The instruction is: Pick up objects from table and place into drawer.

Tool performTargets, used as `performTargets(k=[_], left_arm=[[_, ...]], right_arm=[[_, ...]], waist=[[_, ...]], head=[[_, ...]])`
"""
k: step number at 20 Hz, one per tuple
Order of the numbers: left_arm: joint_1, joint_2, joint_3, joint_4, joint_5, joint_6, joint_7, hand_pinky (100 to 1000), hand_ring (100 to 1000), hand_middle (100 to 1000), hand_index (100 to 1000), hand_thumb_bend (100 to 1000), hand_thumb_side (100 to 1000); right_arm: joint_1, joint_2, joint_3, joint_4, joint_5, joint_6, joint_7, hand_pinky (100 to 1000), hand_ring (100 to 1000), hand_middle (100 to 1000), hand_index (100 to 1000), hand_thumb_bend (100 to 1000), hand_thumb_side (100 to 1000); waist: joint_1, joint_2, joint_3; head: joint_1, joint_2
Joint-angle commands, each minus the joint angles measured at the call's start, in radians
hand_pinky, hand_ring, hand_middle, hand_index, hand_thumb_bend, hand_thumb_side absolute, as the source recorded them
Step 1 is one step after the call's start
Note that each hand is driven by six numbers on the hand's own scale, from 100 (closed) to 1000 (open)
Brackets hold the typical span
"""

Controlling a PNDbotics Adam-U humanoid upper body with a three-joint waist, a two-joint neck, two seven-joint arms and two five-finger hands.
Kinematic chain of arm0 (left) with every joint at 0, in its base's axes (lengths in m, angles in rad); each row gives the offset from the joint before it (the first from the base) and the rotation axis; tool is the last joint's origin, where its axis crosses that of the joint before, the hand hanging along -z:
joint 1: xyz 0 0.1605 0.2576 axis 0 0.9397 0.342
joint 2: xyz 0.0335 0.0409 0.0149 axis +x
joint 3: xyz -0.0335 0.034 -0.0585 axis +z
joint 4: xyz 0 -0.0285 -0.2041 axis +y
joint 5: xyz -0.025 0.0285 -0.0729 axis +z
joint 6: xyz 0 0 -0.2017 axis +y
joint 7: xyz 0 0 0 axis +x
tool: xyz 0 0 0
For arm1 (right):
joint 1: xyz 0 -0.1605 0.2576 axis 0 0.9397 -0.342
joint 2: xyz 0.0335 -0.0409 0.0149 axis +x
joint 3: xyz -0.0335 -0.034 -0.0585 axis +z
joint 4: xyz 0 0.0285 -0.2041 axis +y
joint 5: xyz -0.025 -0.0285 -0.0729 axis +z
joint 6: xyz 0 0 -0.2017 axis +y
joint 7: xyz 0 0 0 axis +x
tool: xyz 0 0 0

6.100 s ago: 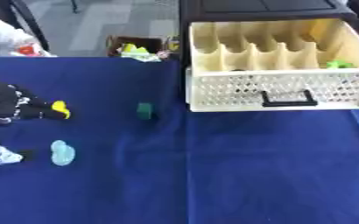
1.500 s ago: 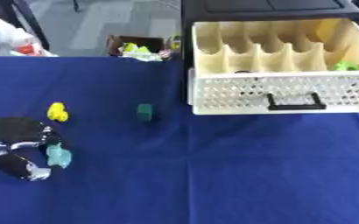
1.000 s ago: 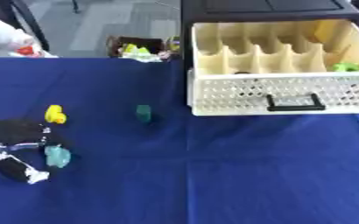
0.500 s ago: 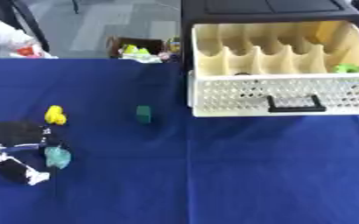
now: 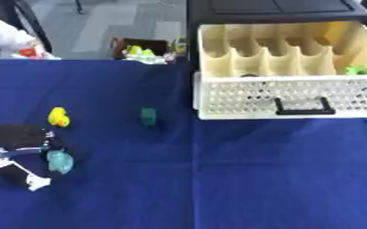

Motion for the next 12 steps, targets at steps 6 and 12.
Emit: performTargets(k=[6, 12], left_arm=[[-0.01, 0.04, 0.028, -0.03, 0.046, -0.024, -0.013, 148, 448, 477, 540, 100, 265], [-0.014, 0.06, 0.049, -0.06, 0.089, -0.019, 0.003, 138, 443, 478, 494, 100, 260]], right_arm=[[-0.003, -0.015, -0.017, -0.014, -0.006, 0.002, -0.007, 791, 581, 447, 630, 100, 1000], [0.002, -0.013, -0.019, -0.014, -0.007, 0.003, -0.011, 791, 581, 447, 628, 100, 1000]], waist=[[0.001, -0.026, 0.008], [0.004, -0.032, 0.012]], head=[[0.001, -0.008], [0.001, -0.004]])
